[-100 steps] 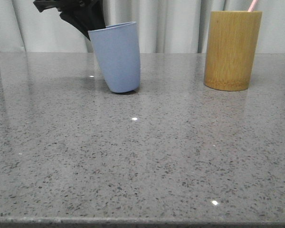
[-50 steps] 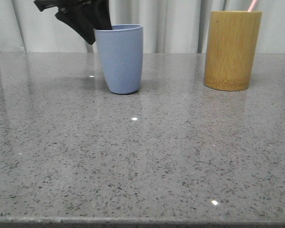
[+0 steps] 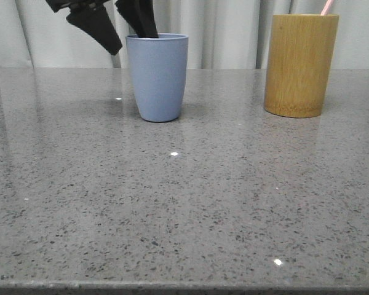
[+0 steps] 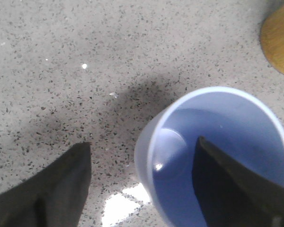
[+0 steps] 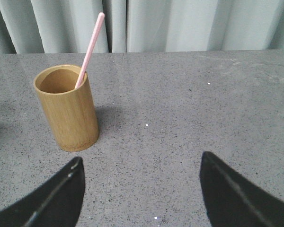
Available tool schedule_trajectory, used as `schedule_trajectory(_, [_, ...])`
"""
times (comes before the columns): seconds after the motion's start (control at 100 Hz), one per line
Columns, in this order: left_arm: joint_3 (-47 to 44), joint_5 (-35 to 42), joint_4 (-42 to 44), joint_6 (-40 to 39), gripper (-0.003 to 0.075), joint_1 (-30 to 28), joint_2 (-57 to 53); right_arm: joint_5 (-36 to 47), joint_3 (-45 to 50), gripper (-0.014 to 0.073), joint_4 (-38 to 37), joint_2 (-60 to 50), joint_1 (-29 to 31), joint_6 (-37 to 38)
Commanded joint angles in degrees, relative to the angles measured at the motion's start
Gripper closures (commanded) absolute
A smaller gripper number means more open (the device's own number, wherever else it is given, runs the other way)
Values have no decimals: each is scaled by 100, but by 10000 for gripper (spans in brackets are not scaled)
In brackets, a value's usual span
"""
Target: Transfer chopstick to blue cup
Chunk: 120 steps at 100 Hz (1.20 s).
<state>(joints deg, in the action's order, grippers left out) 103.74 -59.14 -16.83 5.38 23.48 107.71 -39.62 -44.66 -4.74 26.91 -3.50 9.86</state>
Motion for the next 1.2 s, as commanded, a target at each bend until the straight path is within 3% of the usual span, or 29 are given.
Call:
schedule_trajectory(0.0, [380,72,-187,-68,270,54,-286,432,-204,75,-41,94,33,-43])
schedule_trajectory(0.33, [1053,-317,-7,-171,270,4,-506,397,-204,75,-41,94,33,-43])
schedule_trajectory(0.68, [782,-376,256,-180,270,-980,-1413,354,-204,75,-41,94,33,-43])
schedule_trajectory(0.89, [-311,-111,518,-168,270,-1645,-2344,341,-204,75,-41,94,33,-43])
schedule_trajectory(1.19, [-2998,750,611,-159,270,-2158,-4211,348,-204,75,-41,94,33,-43])
